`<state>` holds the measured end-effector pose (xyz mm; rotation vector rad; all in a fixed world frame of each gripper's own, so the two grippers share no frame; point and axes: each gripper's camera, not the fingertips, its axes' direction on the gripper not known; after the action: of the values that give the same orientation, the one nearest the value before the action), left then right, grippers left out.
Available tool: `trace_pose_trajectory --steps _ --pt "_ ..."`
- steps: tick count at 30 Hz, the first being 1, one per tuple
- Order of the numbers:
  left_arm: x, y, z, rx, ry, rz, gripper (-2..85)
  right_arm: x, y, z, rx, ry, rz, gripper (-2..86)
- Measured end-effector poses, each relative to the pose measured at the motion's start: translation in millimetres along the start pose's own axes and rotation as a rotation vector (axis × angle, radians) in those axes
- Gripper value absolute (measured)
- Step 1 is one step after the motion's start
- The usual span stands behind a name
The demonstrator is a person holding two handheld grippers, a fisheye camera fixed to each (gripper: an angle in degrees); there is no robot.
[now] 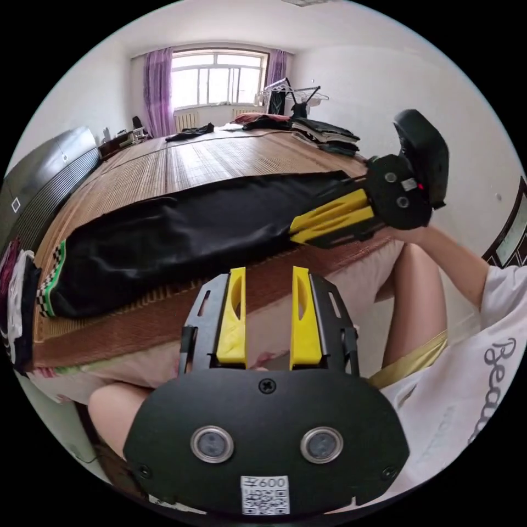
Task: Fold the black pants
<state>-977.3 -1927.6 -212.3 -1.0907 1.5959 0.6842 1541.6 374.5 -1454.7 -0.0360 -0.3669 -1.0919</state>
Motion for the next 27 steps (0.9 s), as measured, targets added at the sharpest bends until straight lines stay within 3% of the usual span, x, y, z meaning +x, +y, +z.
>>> trace_pose_trajectory --steps 3,8,13,15,17,21,24,27 --pt "12.3 23.4 11.2 -0.006 -0.054 -0.014 12.5 5.9 2.9 -7.4 -0.027 -0.03 0.009 -0.6" --pt "13.2 42.8 26.5 0.037 -0.072 -0.089 13.4 55.8 15.4 -38.6 0.076 -0.143 0.221 -0.7" --pt "14.4 60.6 45.2 0.041 -0.119 -0.12 8.1 31.1 25.9 -51.8 0.128 -0.248 0.064 0.7" --pt "13.7 65.1 47.5 0.076 -0.174 -0.094 4.1 9.9 26.9 -40.9 0.077 -0.197 0.021 5.7" --pt "1.0 59.2 48.1 0.082 -0.116 -0.077 2.1 -2.0 25.1 -17.7 -0.013 -0.1 0.027 8.6" --pt "-22.1 44.2 51.5 0.053 -0.07 -0.051 1.4 10.4 23.2 -4.4 -0.019 -0.114 0.05 0.5" --pt "-34.3 58.7 32.1 0.091 -0.07 -0.061 1.6 49.2 30.1 -13.8 0.032 -0.217 0.136 -0.6" --pt "-18.1 105.5 12.6 0.137 -0.209 -0.058 2.6 112.6 47.9 -14.4 0.083 -0.424 0.346 -0.8"
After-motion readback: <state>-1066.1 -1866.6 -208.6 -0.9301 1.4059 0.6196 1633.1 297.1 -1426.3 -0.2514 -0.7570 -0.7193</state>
